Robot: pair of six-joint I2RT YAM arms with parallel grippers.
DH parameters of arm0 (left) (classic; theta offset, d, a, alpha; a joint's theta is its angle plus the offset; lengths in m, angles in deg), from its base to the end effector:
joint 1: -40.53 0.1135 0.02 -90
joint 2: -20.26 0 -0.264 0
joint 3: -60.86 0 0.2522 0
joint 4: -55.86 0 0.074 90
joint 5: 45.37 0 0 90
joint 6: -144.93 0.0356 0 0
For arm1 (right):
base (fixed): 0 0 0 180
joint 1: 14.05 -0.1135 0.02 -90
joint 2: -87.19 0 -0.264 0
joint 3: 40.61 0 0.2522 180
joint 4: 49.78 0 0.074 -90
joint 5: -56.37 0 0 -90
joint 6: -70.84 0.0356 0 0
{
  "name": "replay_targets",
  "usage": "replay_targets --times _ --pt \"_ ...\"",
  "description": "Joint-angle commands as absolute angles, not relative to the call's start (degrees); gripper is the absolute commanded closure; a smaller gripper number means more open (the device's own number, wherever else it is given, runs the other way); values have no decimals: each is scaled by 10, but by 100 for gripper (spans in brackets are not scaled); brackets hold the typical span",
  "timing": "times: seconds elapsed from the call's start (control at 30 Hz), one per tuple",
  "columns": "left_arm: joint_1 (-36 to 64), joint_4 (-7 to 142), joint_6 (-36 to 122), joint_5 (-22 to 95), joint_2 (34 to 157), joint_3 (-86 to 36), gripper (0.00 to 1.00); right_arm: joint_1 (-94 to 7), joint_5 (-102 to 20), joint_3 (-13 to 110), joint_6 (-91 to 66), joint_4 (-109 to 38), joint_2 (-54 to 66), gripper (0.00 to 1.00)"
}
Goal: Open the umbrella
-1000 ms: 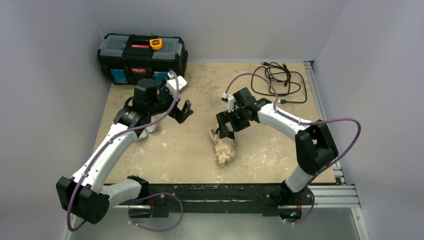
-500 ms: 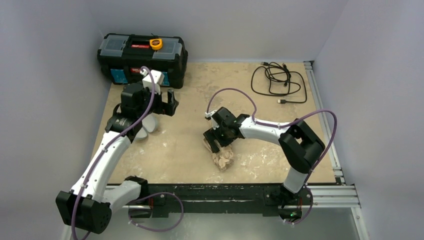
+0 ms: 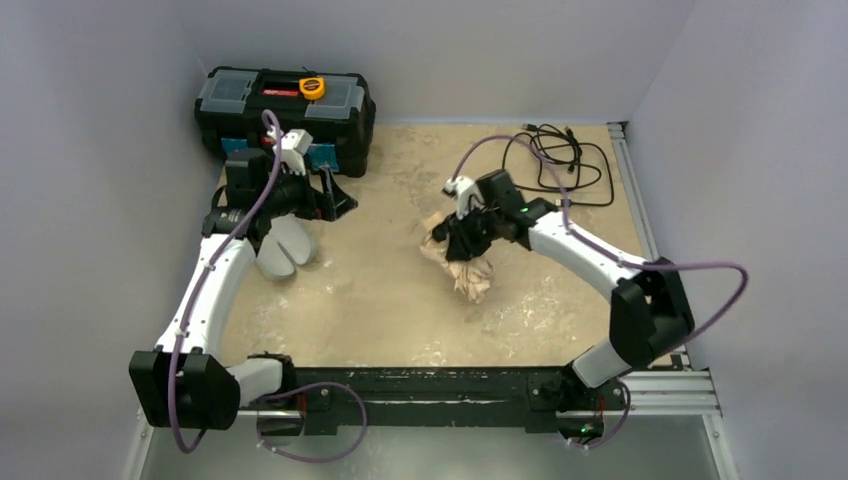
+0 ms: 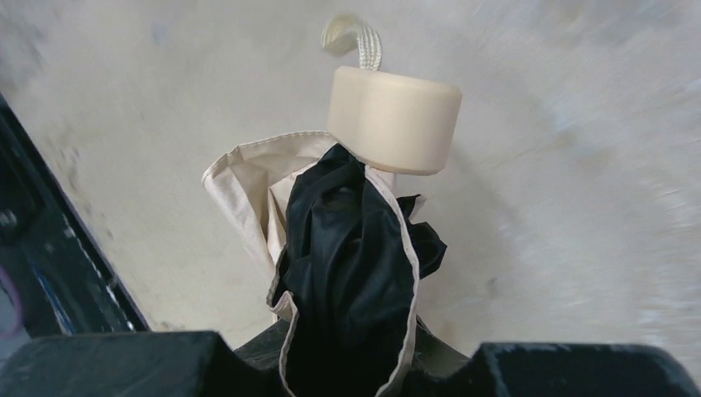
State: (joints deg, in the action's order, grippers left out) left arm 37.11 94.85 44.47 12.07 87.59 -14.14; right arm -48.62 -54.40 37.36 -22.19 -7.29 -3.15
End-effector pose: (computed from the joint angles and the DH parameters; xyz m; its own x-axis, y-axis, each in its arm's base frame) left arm 0.2554 -0.0345 0.3367 -0.6027 -0.1173 -0.7893 0.4066 0.8060 -0.4302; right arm 0.2643 0.1975 0.2357 -0.6355 -0.4979 -0.5901 -0.7332 0.6287 0.2592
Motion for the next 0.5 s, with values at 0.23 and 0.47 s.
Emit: replay_targets --times 0.23,0.47 --pt "240 1115 1090 -31 798 -207 9 -420 -782 549 -575 121 -8 100" --pt "161 1074 1283 22 781 -150 13 -437 -849 594 -649 248 -25 100"
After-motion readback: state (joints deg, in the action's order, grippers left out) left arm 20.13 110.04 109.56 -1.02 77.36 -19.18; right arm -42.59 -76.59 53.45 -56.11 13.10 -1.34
